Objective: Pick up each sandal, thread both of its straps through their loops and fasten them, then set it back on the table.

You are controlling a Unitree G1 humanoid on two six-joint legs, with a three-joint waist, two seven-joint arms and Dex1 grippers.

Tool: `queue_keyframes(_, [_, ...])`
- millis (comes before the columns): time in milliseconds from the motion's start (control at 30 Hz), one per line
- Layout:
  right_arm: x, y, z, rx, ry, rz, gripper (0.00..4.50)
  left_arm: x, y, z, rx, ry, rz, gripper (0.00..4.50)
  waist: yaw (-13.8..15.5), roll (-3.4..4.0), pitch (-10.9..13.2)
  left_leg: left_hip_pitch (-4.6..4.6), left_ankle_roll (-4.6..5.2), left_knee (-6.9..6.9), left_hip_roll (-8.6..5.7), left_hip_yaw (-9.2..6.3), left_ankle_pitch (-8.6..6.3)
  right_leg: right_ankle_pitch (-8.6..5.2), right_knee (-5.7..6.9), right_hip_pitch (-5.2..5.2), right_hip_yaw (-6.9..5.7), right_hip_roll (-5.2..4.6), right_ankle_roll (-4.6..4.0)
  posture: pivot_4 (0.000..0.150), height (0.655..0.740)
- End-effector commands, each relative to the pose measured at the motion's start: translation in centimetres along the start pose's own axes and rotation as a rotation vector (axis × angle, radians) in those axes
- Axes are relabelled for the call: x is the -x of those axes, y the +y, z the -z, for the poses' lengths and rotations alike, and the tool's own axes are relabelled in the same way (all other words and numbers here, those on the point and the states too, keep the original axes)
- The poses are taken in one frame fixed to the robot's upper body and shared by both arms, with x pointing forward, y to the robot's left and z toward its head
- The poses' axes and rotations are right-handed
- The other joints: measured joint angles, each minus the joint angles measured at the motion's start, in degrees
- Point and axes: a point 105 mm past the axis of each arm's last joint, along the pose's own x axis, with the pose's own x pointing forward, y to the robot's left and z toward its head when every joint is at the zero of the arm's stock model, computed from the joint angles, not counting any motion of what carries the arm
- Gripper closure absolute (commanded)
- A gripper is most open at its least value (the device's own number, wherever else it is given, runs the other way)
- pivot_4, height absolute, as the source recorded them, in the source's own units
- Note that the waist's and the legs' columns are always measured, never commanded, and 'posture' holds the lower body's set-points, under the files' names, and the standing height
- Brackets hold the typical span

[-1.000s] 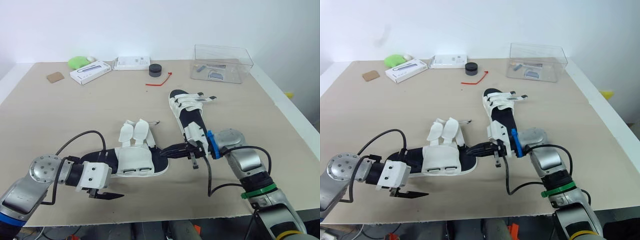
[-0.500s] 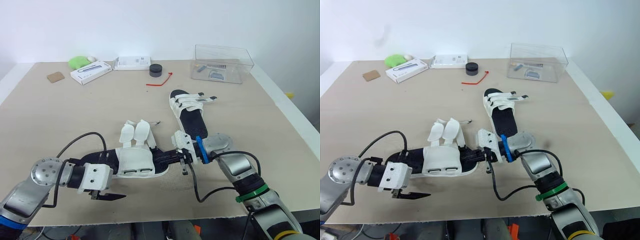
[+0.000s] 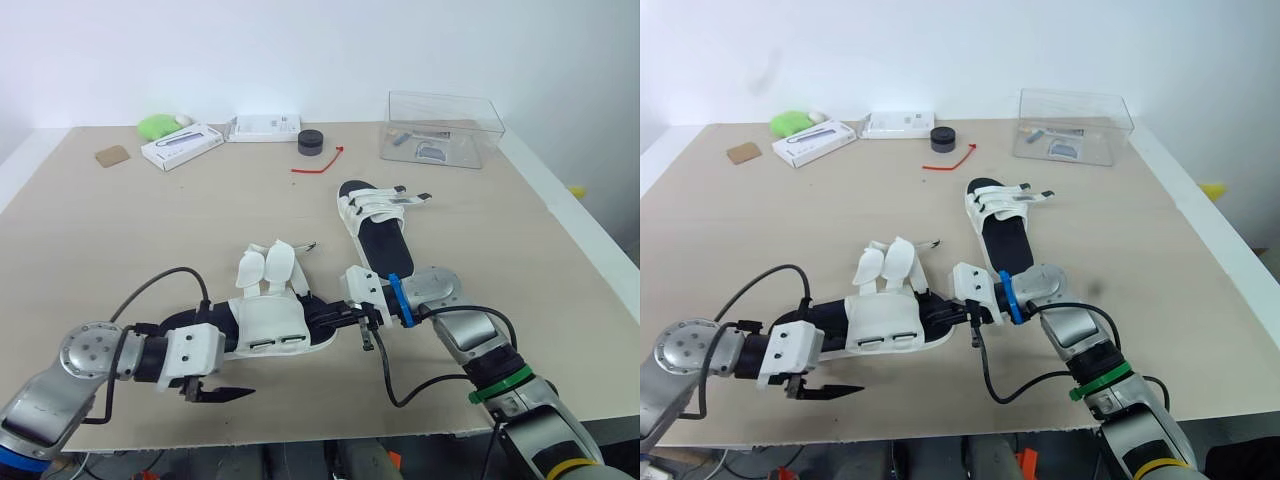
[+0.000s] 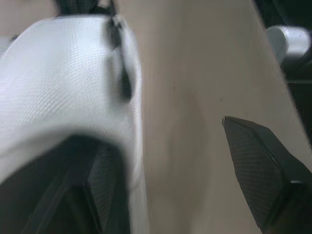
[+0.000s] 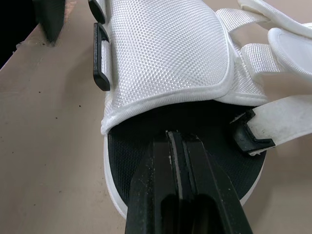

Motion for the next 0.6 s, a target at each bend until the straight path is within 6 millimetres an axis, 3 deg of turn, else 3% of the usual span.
queue_keyframes(33, [0.0,-0.1,0.7,-0.009,0.038,-0.001,4.47,1.6,1.1,0.3,0.016,0.030,-0.060,1.10,0.00,0.00,0.00,0.00,-0.01,0.00,0.00,0.00,0.01,0.00,0.01,0.00,0.00,0.00,0.00,0.150,0.7400])
queue_keyframes(333, [-0.1,-0.4,0.4,0.002,0.031,-0.001,4.47,5.6,3.4,-1.6,0.531,-0.122,-0.089,1.10,-0.06,-0.10,0.02,0.03,-0.02,0.02,0.04,-0.02,0.01,-0.04,0.09,-0.01,-0.03,0.04,0.00,0.150,0.7400])
queue_keyframes(433, [-0.2,-0.5,0.3,0.008,0.029,-0.002,4.47,6.2,6.0,-1.1,0.688,-0.205,-0.214,1.10,-0.05,-0.09,0.02,0.19,-0.02,0.02,0.03,0.01,0.02,-0.11,0.23,0.04,0.02,0.06,-0.06,0.150,0.7400])
queue_keyframes(567, [-0.1,-0.7,0.2,0.016,0.032,0.000,4.50,5.1,8.7,-0.2,0.858,-0.317,-0.301,0.08,-0.03,-0.38,-0.02,0.31,-0.14,0.02,0.01,-0.03,0.08,-0.20,0.53,0.07,0.06,0.17,-0.17,0.150,0.7400])
queue_keyframes(600, [-0.1,-0.7,0.1,0.018,0.033,0.000,4.50,4.8,9.1,-0.2,0.887,-0.341,-0.306,0.08,-0.05,-0.39,-0.02,0.32,-0.15,0.02,0.05,-0.05,0.08,-0.22,0.57,0.05,0.06,0.17,-0.23,0.150,0.7400])
